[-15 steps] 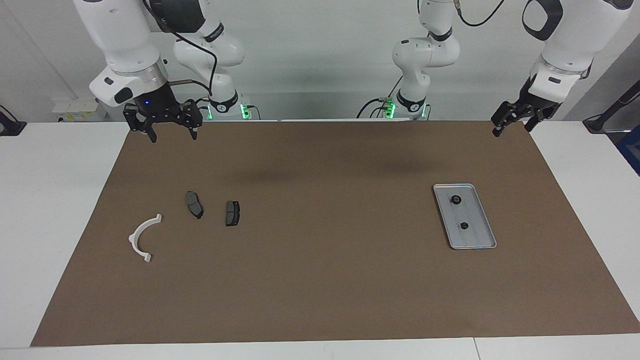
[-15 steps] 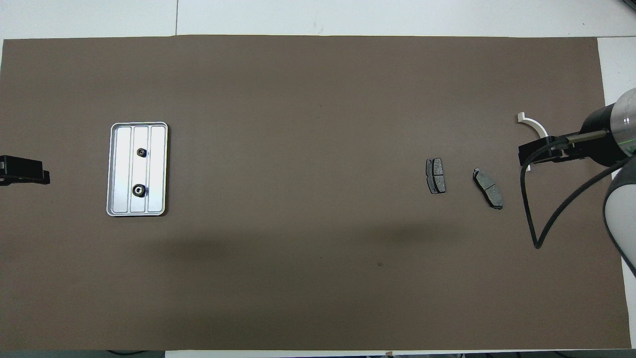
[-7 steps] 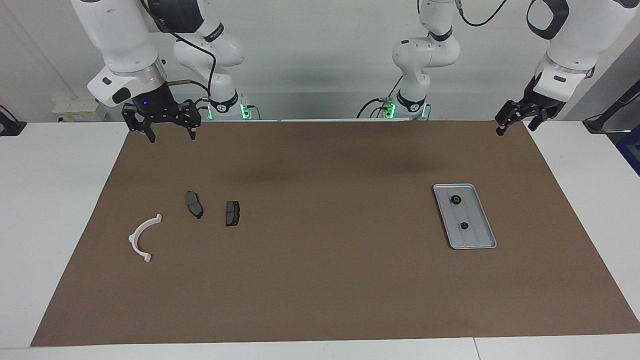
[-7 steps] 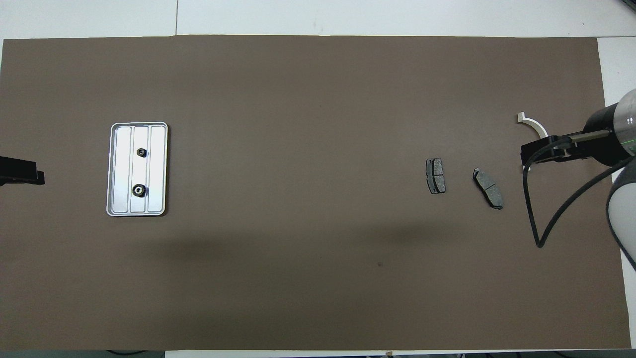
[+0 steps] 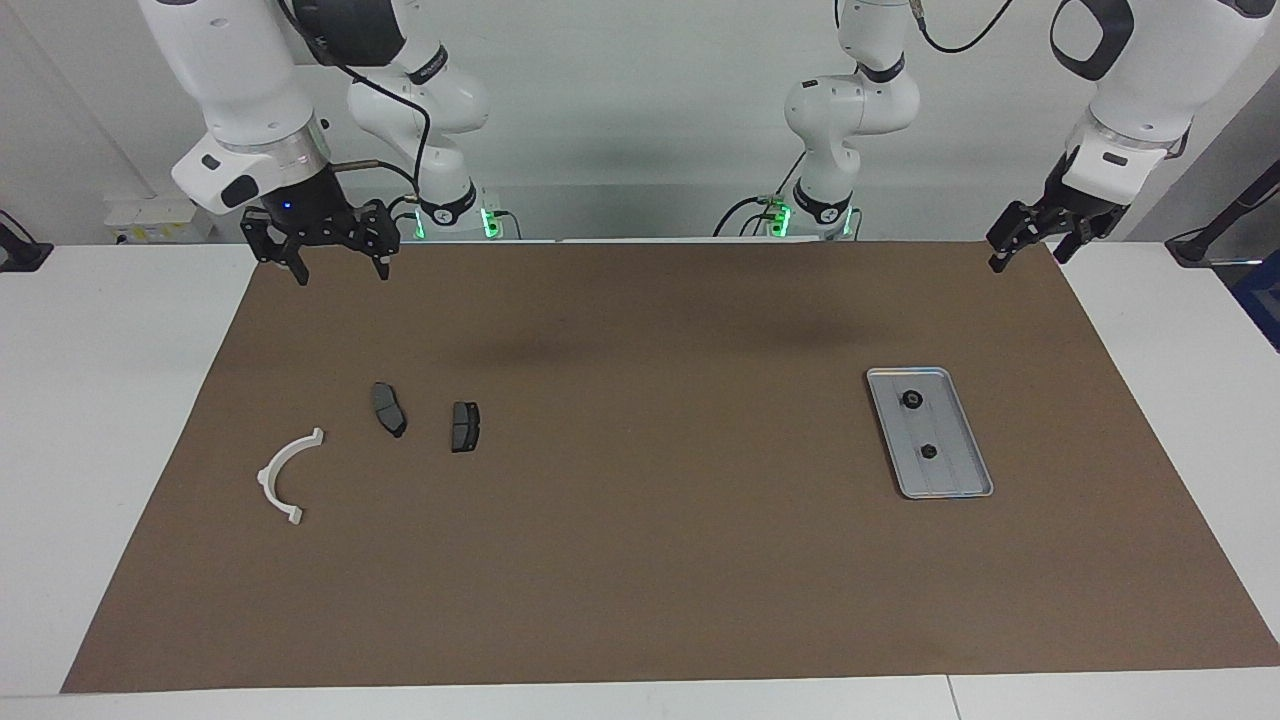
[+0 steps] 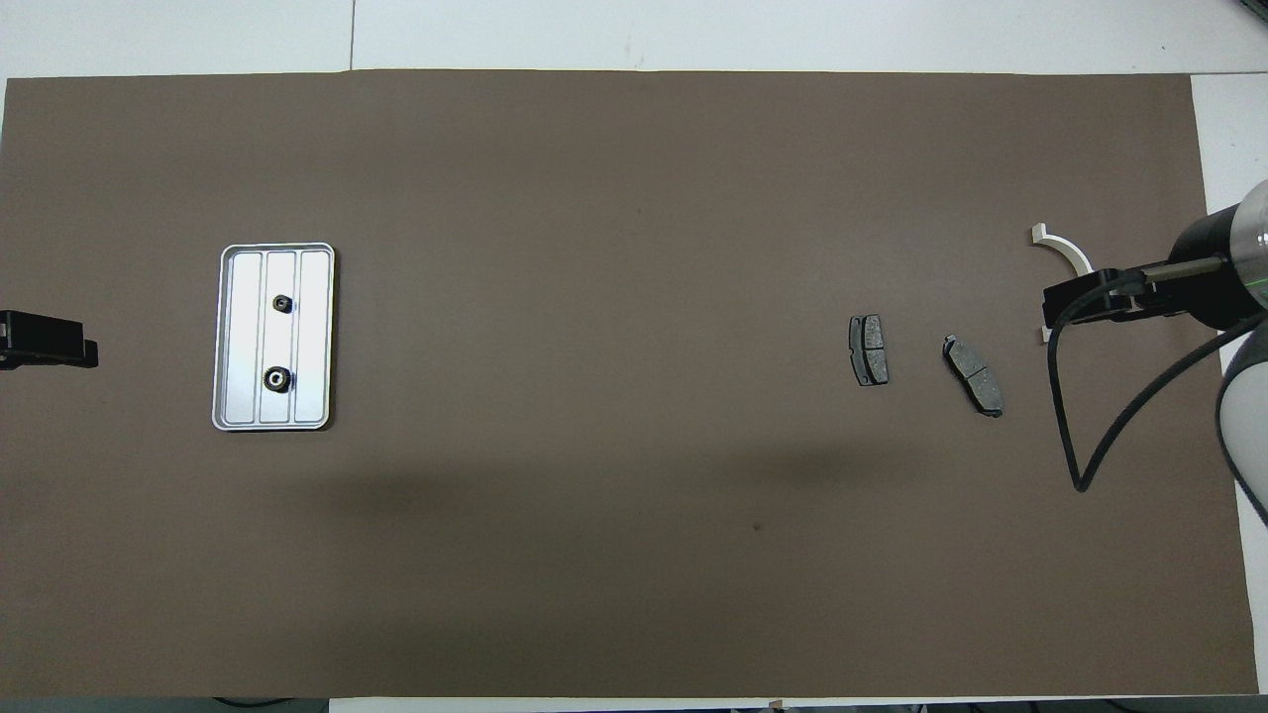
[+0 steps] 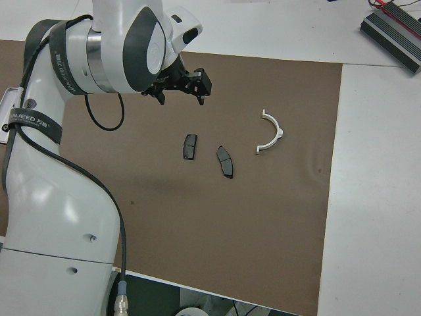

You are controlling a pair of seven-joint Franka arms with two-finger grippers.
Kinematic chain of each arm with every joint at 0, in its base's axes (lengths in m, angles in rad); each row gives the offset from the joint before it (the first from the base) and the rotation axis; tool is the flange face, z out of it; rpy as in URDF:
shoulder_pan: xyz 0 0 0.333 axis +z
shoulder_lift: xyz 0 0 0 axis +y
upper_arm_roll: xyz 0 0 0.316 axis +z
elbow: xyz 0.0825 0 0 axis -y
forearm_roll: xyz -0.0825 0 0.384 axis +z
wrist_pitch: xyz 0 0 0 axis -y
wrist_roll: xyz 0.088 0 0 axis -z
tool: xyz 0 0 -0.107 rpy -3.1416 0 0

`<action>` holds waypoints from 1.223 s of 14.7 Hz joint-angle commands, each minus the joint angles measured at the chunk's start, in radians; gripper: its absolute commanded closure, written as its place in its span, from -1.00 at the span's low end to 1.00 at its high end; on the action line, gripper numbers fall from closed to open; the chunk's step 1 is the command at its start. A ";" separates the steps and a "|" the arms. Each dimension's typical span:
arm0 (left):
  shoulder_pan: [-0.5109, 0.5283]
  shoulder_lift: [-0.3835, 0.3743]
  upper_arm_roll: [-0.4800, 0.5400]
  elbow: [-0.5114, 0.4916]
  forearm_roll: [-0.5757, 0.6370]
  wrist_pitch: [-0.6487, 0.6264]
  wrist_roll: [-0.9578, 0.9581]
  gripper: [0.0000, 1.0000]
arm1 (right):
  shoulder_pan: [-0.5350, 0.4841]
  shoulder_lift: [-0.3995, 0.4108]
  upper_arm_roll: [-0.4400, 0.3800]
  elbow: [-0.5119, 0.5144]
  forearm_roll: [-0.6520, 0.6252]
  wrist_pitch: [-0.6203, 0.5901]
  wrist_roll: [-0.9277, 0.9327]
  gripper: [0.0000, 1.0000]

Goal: Pick bearing gear from pile to tray

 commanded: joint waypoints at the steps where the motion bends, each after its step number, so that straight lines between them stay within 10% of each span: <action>1: -0.002 0.013 0.003 0.024 -0.005 -0.023 0.017 -1.00 | -0.017 -0.015 0.007 -0.025 0.017 0.031 -0.024 -1.00; 18: -0.019 0.010 -0.003 0.015 -0.057 -0.009 0.035 -1.00 | -0.007 -0.015 0.008 -0.025 0.017 0.031 -0.015 -1.00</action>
